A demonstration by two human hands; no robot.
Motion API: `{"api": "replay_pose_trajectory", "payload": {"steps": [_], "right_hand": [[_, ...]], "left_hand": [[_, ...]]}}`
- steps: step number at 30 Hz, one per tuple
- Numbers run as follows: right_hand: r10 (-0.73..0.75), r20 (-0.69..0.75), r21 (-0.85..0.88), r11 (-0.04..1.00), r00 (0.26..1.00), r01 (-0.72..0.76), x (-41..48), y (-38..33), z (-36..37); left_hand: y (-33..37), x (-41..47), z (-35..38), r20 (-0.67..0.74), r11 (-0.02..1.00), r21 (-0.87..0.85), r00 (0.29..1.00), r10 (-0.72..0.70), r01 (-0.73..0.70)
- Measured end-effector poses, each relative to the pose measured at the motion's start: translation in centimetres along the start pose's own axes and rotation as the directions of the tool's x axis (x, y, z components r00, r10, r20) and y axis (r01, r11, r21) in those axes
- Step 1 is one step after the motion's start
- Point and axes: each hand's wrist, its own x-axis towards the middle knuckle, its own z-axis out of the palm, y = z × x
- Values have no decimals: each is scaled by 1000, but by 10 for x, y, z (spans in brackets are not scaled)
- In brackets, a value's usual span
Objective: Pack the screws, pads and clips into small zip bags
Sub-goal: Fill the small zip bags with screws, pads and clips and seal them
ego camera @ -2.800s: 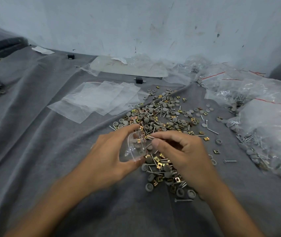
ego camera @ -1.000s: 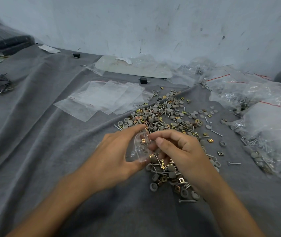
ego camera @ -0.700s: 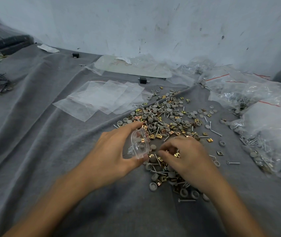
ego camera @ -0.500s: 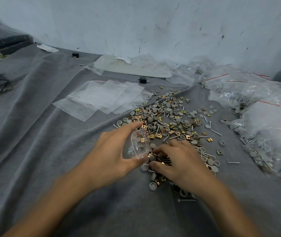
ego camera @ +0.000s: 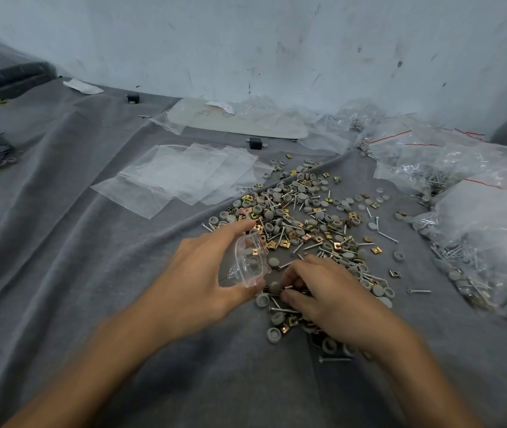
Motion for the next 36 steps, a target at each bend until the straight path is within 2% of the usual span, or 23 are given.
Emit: {"api": "replay_pose_trajectory", "payload": {"steps": [4,6,8,10,11,13,14,17,20,21,23,25,27,29,32,36], "right_hand": [[13,-20,-94,995,1000,-15,-3,-1,0],[32,-72,-44,998,997,-35,-2,0,2],[32,-192,22,999,981,-29,-2,3,2],[16,-371,82,997,928,15,-2,5,1],[29,-431,183,981,902,56,-2,5,0],[57,-425,453,878,903,158,-5,-2,-4],[31,-399,522,829,916,200,-6,-7,-5],[-97,-359,542,788,928,292,-9,-22,0],[-154,-326,635,695,933,337,-8,-32,2],[-159,-374,594,715,914,368,-7,-30,2],[-183,-467,358,856,865,374,-6,-25,0],[-262,-437,108,934,861,339,-4,-21,1],[-309,-351,11,943,884,334,-1,-20,7],[-310,-347,73,932,885,355,4,-23,11],[-233,-388,256,902,892,347,10,-28,10],[-143,-424,467,812,895,351,7,-30,-2]], "left_hand": [[-1,0,1,-9,1000,-7,1000,8,-8],[-1,0,2,-16,1000,-6,1000,12,-12],[0,0,2,-18,1000,-6,1000,11,-12],[0,0,2,-15,1000,-8,1000,12,-12],[1,-1,2,-14,1000,-4,1000,14,-15],[2,-1,3,-19,1000,11,999,27,-27],[3,-2,3,-24,999,15,999,32,-32],[7,-1,3,-21,999,10,999,39,-39],[10,1,2,-7,998,-8,998,58,-58],[10,0,1,-13,998,-10,998,59,-59],[11,0,-1,-25,998,-3,998,56,-56],[12,-2,-4,-17,998,-18,998,64,-65],[14,-3,-6,7,995,-50,996,89,-89],[15,-4,-9,9,994,-15,994,105,-105],[11,-5,-20,-57,993,62,993,103,-99],[5,-4,-36,-306,994,-35,948,87,-102]]}}
